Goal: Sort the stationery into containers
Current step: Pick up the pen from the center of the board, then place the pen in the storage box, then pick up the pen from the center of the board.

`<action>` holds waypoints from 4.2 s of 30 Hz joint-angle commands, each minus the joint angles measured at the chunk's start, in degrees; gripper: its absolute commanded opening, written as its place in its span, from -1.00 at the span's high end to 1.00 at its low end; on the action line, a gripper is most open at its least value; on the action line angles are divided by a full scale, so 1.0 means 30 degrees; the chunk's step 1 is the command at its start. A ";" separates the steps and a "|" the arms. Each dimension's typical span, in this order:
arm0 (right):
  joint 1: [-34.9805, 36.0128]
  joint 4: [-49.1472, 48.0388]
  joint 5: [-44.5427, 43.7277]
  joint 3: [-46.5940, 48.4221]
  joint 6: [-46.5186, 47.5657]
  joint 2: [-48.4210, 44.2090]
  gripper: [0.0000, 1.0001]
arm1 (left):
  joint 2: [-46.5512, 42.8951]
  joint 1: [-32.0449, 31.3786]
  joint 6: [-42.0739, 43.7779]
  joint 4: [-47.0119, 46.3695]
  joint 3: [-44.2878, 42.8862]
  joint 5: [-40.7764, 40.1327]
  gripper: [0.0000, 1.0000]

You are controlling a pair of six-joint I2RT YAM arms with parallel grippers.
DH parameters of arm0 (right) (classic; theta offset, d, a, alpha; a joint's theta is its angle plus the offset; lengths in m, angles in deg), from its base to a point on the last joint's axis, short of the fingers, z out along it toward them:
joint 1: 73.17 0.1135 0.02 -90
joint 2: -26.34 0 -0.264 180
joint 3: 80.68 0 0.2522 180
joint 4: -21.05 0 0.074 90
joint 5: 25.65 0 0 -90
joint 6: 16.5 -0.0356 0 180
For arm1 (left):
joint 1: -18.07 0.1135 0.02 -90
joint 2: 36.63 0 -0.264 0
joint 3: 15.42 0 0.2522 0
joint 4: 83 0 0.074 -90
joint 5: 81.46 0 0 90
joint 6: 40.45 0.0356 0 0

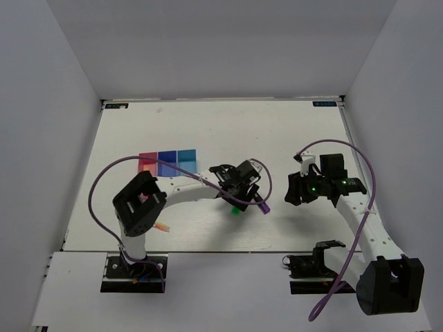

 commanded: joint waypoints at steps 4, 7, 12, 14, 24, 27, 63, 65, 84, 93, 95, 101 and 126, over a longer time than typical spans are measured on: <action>0.0140 -0.0561 -0.0482 0.0594 0.0100 -0.0270 -0.20 | 0.1839 -0.0231 -0.1053 -0.1226 -0.2104 0.0628 -0.67; 0.0111 -0.0532 -0.0424 0.0652 0.0158 -0.0386 -0.20 | 0.2777 -0.0260 -0.1169 -0.1108 -0.2343 0.0482 -0.67; 0.0140 -0.0532 -0.0395 0.0594 0.0158 -0.0709 -0.20 | 0.3393 -0.0231 -0.1491 -0.1196 -0.1906 0.0481 -0.46; 0.0140 -0.0561 -0.0366 0.0623 0.0100 -0.0856 -0.20 | 0.3423 -0.0143 -0.1580 -0.1284 -0.1671 0.0774 -0.27; 0.0140 -0.0444 -0.0394 0.0507 0.0099 -0.1178 -0.20 | 0.2898 0.0003 -0.1815 -0.0962 -0.0879 0.1244 0.63; 0.0111 -0.0473 -0.0278 0.0477 0.0187 -0.1208 -0.32 | 0.1638 -0.0026 -0.1727 -0.0465 -0.0820 0.0717 0.73; 0.0550 -0.0209 0.0426 0.0565 0.0861 -0.0358 -0.44 | -0.4517 1.3187 -0.0027 0.1850 0.1670 -0.1657 0.08; 0.0551 -0.0151 0.0455 0.0565 0.0862 -0.0271 -0.59 | -0.4487 1.3216 0.0002 0.1792 0.1670 -0.1569 -0.07; 0.6173 -0.1322 -0.0774 0.5425 0.1038 1.0064 -0.52 | -1.6750 1.1313 -0.2691 0.5042 0.8111 0.1067 -0.12; 0.8900 -0.2610 -0.5490 0.7009 -0.0484 1.3147 -0.44 | -2.2001 1.1282 -0.2226 0.6861 1.1481 0.1274 -0.57; 0.9336 -0.2641 -0.6335 0.6864 -0.0486 1.3525 -0.40 | -2.2676 1.1311 -0.2108 0.6861 1.1631 0.1215 -0.57; 1.0042 -0.2963 -0.8386 0.5927 -0.0661 1.4524 -0.16 | -2.4028 1.1282 -0.2078 0.7036 1.2187 0.0863 -0.57; 1.2619 0.7258 -0.0307 2.5692 0.1507 2.0555 0.94 | -2.6545 1.1254 -0.2547 0.7504 1.2539 -0.1565 -0.59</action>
